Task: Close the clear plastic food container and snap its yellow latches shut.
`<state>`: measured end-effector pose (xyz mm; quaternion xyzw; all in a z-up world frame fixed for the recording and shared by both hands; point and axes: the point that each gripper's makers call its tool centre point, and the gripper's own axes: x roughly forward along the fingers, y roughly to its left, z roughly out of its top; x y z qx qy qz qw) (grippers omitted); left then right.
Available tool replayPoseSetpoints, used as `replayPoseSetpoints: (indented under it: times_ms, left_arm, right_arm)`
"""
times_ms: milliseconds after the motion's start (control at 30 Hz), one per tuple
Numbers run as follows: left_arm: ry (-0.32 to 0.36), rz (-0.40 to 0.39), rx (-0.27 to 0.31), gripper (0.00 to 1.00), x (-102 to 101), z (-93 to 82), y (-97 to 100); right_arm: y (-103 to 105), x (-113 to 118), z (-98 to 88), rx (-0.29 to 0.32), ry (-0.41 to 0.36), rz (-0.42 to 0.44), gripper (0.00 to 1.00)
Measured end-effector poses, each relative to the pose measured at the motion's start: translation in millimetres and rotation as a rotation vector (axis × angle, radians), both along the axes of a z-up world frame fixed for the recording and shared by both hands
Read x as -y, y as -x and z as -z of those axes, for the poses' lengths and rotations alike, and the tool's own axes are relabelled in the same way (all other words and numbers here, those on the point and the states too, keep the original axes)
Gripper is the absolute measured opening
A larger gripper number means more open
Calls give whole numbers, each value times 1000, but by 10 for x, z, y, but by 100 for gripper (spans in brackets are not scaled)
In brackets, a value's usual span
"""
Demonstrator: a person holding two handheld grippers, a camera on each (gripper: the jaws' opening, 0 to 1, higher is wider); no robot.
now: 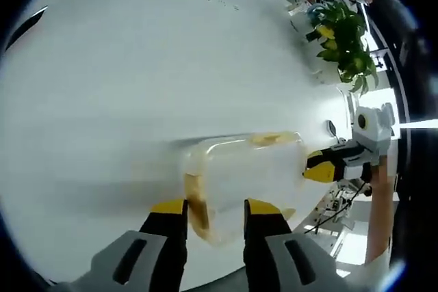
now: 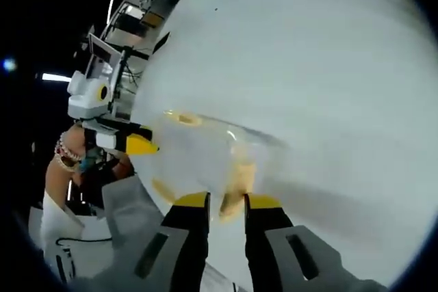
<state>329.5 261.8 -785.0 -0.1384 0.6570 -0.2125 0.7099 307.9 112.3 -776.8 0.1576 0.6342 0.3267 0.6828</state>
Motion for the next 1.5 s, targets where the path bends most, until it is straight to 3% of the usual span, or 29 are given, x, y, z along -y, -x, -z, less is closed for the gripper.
replayPoseSetpoints:
  times_ms: [200,233,867,1067,1100,1167,1233,1367,1433,1500]
  left_arm:
    - [-4,7,-8,22,0,47,47]
    - [21,-12,-23,22,41,39,41]
    - [24,-21,-4,22,104,35,33]
    - [29,-19,-5,22,98,26,55]
    - [25,-14,-7,22,100,22,53]
    - [25,-10,-10,22,94,17,46]
    - [25,-7,-11,22,91,8,45]
    - [23,23,19,23,84,-11,62]
    - [26,52,60,25,84,-18,53]
    - [17,138,147,26,58,-29,-4]
  right_arm:
    - [0,-8,9,-1,10,-17,16]
    - [-6,-14,16,2,9,-17,16]
    - [-63,-5,63,2,-31,10,14]
    - [-87,22,82,-34,-90,57,14]
    - [-102,-94,25,-32,-167,64,13]
    - [-88,21,68,-49,-118,79,13]
    - [-94,25,51,-17,-104,50,14]
    - [-65,16,32,6,-81,27,15]
    - [-36,8,22,15,-65,13,16]
    - [-18,-6,15,52,-64,-13,17]
